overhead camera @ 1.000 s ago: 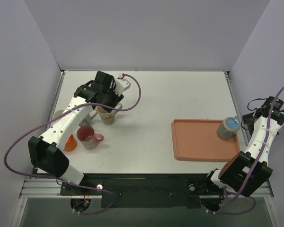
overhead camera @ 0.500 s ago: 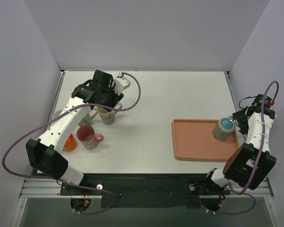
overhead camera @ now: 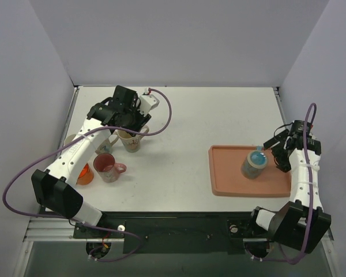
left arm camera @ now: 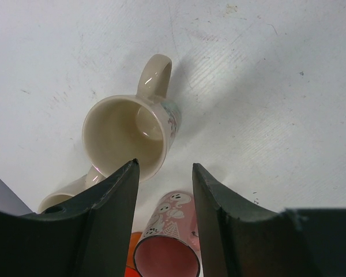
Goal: Turn the mug right side up
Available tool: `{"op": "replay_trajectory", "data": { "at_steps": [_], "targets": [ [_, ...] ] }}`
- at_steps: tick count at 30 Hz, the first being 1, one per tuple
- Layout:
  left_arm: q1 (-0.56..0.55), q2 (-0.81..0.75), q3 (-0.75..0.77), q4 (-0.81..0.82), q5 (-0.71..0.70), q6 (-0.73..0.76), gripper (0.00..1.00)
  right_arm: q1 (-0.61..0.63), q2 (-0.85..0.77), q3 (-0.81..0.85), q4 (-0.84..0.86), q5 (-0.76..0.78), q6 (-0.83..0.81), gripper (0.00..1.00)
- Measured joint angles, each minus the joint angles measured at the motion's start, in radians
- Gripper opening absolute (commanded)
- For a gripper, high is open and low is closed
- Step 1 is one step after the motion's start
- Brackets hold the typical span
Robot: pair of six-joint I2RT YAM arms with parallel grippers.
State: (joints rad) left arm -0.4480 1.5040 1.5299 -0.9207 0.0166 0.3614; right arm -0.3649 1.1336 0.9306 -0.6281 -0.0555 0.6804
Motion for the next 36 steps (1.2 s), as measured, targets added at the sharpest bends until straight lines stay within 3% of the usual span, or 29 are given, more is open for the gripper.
{"op": "replay_trajectory", "data": {
  "at_steps": [7, 17, 27, 30, 31, 33, 36],
  "targets": [
    [0.0, 0.0, 0.0, 0.0, 0.011, -0.003, 0.52, 0.077, 0.203, 0.276, -0.111, 0.051, -0.163, 0.95],
    [0.0, -0.088, -0.04, 0.005, 0.025, -0.014, 0.52, 0.167, 0.571, 0.56, -0.275, 0.066, -0.334, 0.95],
    [0.0, -0.151, -0.114, 0.011, 0.049, -0.018, 0.52, 0.256, 0.695, 0.538, -0.365, 0.042, -0.395, 0.6],
    [0.0, -0.151, -0.116, 0.011, 0.05, -0.019, 0.52, 0.266, 0.713, 0.504, -0.363, 0.045, -0.409, 0.34],
    [0.0, -0.151, -0.116, 0.012, 0.052, -0.019, 0.52, 0.266, 0.716, 0.493, -0.365, 0.046, -0.412, 0.18],
    [0.0, -0.151, -0.116, 0.012, 0.053, -0.019, 0.52, 0.266, 0.716, 0.482, -0.366, 0.04, -0.415, 0.0],
    [0.0, -0.151, -0.116, 0.012, 0.054, -0.022, 0.52, 0.265, 0.716, 0.479, -0.372, 0.021, -0.418, 0.0]
  ]
}}
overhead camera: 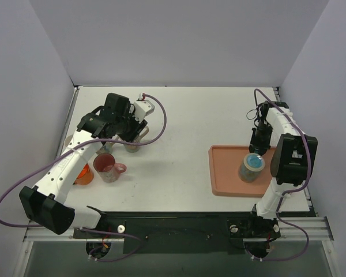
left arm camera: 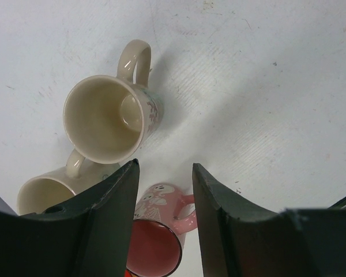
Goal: Turn the mug right side up
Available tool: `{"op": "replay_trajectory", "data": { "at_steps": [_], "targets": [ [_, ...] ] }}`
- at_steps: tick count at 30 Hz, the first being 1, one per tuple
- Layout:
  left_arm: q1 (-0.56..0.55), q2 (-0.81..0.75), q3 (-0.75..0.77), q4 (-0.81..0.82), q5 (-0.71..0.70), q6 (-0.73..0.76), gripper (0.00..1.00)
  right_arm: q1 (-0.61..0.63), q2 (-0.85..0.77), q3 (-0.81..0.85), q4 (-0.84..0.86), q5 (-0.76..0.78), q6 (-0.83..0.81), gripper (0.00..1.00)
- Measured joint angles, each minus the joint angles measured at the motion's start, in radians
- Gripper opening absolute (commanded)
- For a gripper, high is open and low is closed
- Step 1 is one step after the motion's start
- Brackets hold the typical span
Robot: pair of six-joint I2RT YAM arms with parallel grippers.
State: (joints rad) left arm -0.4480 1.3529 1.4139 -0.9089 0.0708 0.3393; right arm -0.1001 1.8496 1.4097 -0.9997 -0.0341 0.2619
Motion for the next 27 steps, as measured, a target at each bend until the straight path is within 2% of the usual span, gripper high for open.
{"op": "replay_trajectory", "data": {
  "at_steps": [6, 15, 23, 27],
  "targets": [
    [0.0, 0.005, 0.0, 0.0, 0.011, -0.01, 0.52, -0.002, -0.028, -0.016, 0.023, -0.047, -0.019, 0.0],
    [-0.001, 0.016, 0.01, -0.001, 0.036, -0.021, 0.52, 0.045, -0.348, -0.189, 0.204, -0.165, -0.028, 0.0],
    [-0.002, 0.021, 0.026, -0.005, 0.08, -0.023, 0.52, 0.077, -0.397, -0.262, 0.278, -0.226, -0.051, 0.0],
    [-0.002, 0.022, 0.035, -0.008, 0.127, -0.03, 0.52, 0.104, -0.492, -0.303, 0.34, -0.245, -0.079, 0.0]
  ]
}}
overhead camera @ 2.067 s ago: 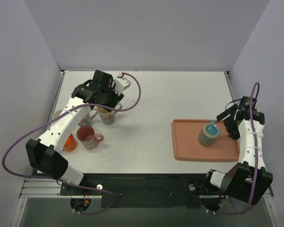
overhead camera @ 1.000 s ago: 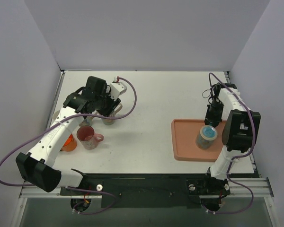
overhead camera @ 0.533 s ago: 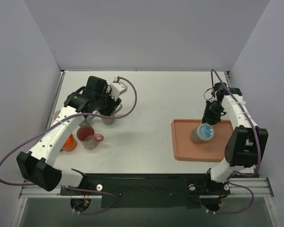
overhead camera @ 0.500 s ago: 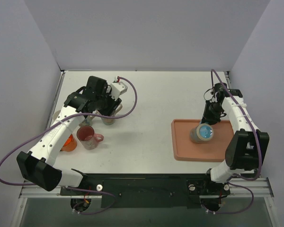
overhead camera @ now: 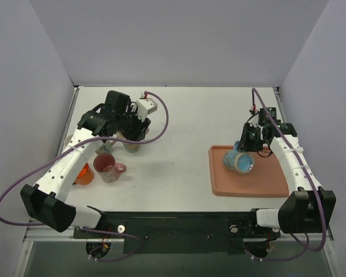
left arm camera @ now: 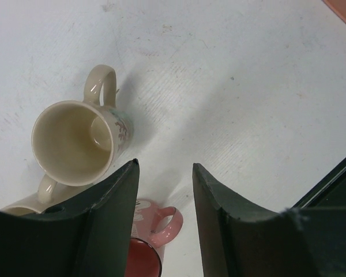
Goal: Turn the mug right side up
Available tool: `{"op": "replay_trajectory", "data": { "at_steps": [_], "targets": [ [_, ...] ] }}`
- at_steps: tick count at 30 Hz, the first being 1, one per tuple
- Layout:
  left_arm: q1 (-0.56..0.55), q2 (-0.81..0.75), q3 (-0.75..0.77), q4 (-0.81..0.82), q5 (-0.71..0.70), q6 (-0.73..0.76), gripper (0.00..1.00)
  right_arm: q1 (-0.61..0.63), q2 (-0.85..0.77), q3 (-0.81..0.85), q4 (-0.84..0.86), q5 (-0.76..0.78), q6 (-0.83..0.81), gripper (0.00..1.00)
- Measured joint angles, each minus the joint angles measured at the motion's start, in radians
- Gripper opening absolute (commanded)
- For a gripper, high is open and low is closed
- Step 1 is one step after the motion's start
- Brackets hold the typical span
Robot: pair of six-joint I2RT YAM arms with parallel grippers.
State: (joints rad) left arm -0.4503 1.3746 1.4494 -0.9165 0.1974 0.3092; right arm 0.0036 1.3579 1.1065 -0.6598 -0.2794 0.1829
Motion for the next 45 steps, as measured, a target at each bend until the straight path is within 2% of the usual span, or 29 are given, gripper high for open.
{"op": "replay_trajectory", "data": {
  "at_steps": [5, 14, 21, 24, 28, 31, 35, 39, 45],
  "targets": [
    [-0.001, 0.0, 0.012, -0.001, 0.051, -0.01, 0.52, 0.021, -0.14, -0.041, 0.056, -0.039, -0.034, 0.0],
    [-0.008, 0.0, 0.013, -0.004, 0.129, -0.02, 0.53, 0.025, -0.192, -0.041, 0.075, -0.101, -0.072, 0.0],
    [-0.012, -0.008, 0.034, 0.001, 0.291, -0.072, 0.59, 0.082, -0.326, -0.005, 0.09, -0.212, -0.07, 0.0],
    [-0.016, -0.031, 0.026, 0.081, 0.425, -0.201, 0.66, 0.127, -0.378, 0.021, 0.146, -0.261, -0.026, 0.0],
    [-0.025, -0.102, -0.078, 0.383, 0.598, -0.523, 0.71, 0.179, -0.426, 0.043, 0.257, -0.306, 0.065, 0.0],
    [-0.056, -0.121, -0.146, 0.582, 0.667, -0.74, 0.72, 0.214, -0.447, 0.058, 0.352, -0.329, 0.146, 0.0],
    [-0.096, -0.103, -0.169, 0.744, 0.713, -0.93, 0.72, 0.263, -0.449, 0.095, 0.453, -0.341, 0.224, 0.0],
    [-0.101, -0.076, -0.17, 0.883, 0.742, -1.052, 0.73, 0.32, -0.443, 0.135, 0.509, -0.343, 0.262, 0.0],
    [-0.124, -0.055, -0.17, 0.977, 0.764, -1.115, 0.73, 0.396, -0.428, 0.148, 0.578, -0.358, 0.305, 0.0]
  ]
}}
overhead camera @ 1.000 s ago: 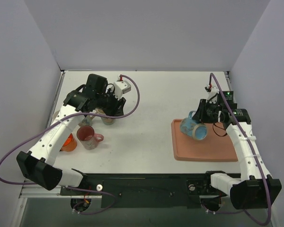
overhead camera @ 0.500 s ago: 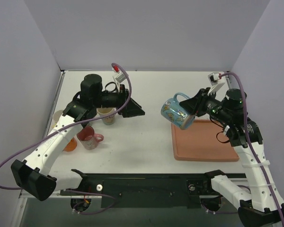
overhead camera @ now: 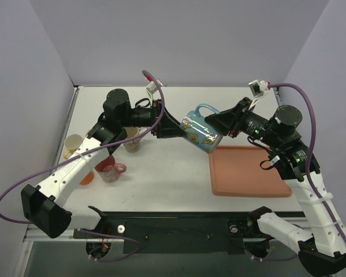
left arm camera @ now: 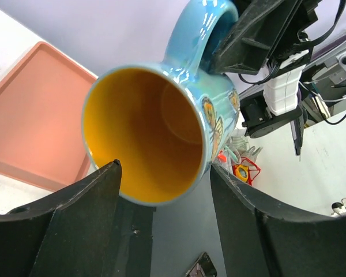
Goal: Turn the mug right side up
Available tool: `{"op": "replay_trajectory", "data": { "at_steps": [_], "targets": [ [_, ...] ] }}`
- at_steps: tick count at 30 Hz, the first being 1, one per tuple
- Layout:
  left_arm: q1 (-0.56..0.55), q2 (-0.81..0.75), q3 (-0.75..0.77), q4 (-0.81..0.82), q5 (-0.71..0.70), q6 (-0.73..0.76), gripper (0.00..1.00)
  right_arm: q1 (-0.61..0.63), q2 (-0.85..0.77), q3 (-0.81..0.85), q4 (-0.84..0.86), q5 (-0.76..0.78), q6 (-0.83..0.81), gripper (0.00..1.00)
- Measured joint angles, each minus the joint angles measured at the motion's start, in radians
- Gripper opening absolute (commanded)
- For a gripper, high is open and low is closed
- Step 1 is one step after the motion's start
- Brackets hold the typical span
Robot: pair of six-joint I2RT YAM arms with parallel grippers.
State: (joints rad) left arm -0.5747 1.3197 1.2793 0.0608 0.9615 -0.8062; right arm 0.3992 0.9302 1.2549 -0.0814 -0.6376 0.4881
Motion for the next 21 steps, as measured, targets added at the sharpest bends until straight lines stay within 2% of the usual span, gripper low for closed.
{"op": "replay_trajectory", "data": {
  "at_steps": [2, 4, 5, 6, 8, 9, 12, 13, 14, 15, 17, 19, 21],
  "targets": [
    [-0.001, 0.003, 0.0, 0.023, 0.014, -0.013, 0.69, 0.016, 0.011, 0.0, 0.01, 0.0, 0.007, 0.0],
    [-0.004, 0.004, 0.0, 0.059, 0.025, -0.031, 0.55, 0.023, 0.024, 0.0, 0.018, 0.0, 0.013, 0.0],
    [-0.006, 0.004, 0.0, 0.074, 0.031, -0.039, 0.43, 0.026, 0.03, 0.0, 0.023, 0.0, 0.018, 0.0],
    [-0.01, 0.004, 0.0, 0.091, 0.039, -0.047, 0.37, 0.028, 0.035, 0.0, 0.028, 0.0, 0.024, 0.0],
    [-0.021, 0.004, -0.001, 0.123, 0.057, -0.056, 0.05, 0.028, 0.045, -0.002, 0.045, -0.008, 0.037, 0.0],
    [-0.025, 0.004, -0.003, 0.14, 0.079, -0.06, 0.0, 0.028, 0.049, -0.004, 0.052, -0.009, 0.043, 0.0],
    [-0.047, -0.011, -0.005, 0.172, 0.109, -0.071, 0.0, 0.028, 0.068, -0.018, 0.078, -0.026, 0.053, 0.01],
    [-0.042, -0.013, -0.005, 0.157, 0.113, -0.061, 0.0, 0.028, 0.07, -0.018, 0.076, -0.019, 0.045, 0.07],
    [-0.035, -0.014, -0.005, 0.138, 0.114, -0.043, 0.0, 0.033, 0.071, -0.018, 0.066, -0.003, 0.032, 0.37],
    [-0.032, -0.014, -0.003, 0.096, 0.106, -0.008, 0.0, 0.036, 0.074, -0.018, 0.043, 0.015, 0.014, 0.59],
    [-0.028, -0.019, 0.012, -0.062, 0.047, 0.096, 0.0, 0.035, 0.076, -0.018, -0.019, 0.093, -0.011, 0.74],
    [-0.007, -0.016, 0.021, -0.274, -0.076, 0.238, 0.0, 0.011, 0.075, -0.026, -0.07, 0.188, -0.031, 0.82],
    [0.008, 0.002, 0.035, -0.481, -0.256, 0.412, 0.0, -0.013, 0.074, -0.042, -0.109, 0.266, -0.04, 0.85]
  ]
}}
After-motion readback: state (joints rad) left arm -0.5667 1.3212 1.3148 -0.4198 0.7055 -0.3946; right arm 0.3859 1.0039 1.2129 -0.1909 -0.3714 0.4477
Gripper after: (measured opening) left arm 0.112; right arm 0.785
